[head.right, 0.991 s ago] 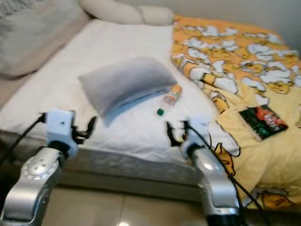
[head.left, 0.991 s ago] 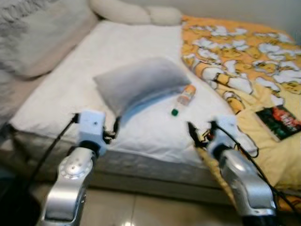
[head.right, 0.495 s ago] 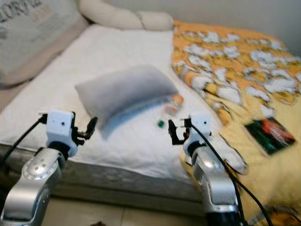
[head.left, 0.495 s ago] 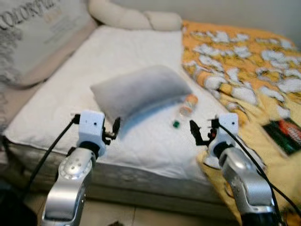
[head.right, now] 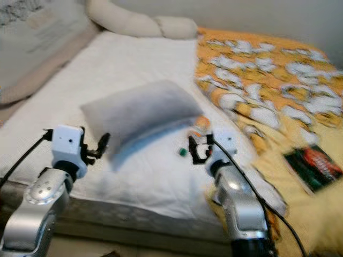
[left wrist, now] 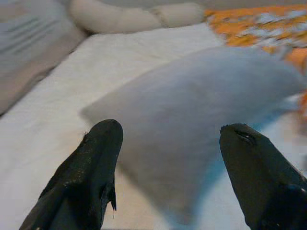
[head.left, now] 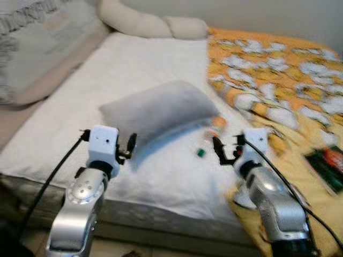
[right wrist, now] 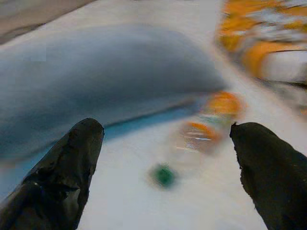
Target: Clean up the room
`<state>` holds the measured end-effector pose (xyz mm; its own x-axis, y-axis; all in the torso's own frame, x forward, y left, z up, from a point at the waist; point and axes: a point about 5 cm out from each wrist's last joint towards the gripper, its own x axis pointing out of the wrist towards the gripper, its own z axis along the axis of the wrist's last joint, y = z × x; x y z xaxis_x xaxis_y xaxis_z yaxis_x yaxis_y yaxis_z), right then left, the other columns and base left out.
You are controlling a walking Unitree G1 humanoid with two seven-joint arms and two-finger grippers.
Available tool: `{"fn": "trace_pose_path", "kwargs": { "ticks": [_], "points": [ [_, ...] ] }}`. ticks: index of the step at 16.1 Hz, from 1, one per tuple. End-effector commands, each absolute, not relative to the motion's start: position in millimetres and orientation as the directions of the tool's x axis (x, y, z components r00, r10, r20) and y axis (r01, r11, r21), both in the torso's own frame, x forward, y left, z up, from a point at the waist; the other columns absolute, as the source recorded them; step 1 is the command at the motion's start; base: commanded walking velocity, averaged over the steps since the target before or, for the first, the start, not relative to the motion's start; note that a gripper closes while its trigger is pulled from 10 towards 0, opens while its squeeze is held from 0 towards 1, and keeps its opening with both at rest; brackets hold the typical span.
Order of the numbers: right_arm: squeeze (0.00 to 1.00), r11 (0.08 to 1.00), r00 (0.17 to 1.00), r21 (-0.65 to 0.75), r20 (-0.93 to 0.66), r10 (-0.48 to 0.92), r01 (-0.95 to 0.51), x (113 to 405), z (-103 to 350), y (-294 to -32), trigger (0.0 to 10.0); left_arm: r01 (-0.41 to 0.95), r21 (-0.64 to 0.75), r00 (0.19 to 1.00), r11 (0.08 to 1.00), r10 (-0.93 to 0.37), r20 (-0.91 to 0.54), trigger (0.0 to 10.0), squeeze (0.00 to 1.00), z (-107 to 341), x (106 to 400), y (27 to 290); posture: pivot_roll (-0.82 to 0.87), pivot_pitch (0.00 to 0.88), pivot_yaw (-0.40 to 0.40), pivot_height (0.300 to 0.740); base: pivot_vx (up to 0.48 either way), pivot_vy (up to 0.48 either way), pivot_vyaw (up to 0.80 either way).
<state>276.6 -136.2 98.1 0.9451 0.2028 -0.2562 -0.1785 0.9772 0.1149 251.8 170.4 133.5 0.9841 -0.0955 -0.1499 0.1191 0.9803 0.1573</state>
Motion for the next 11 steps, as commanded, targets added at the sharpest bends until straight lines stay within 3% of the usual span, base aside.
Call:
{"fn": "trace_pose_path", "kwargs": {
  "ticks": [1,10,11],
  "points": [
    [0.0,0.977,0.945,0.11,-0.254,0.207,-0.185,278,101,-137,10.0,0.12,0.162,0.986,0.98,-0.098,-0.136,10.0,0.0,137,252,169,0.08,0.0,-0.042,0.74,0.322,0.0,0.0],
    [0.0,0.987,0.933,0.082,-0.325,0.155,-0.136,286,94,-142,10.0,0.13,0.181,0.984,0.975,-0.105,-0.143,10.0,0.0,138,250,172,0.1,0.0,-0.032,0.74,0.315,0.0,0.0],
    [0.0,0.985,0.898,0.081,-0.404,0.174,-0.154,291,90,-138,10.0,0.148,0.2,0.982,0.969,-0.12,-0.147,10.0,0.0,139,249,172,0.1,0.0,-0.026,0.74,0.247,0.0,0.0]
  ]
}}
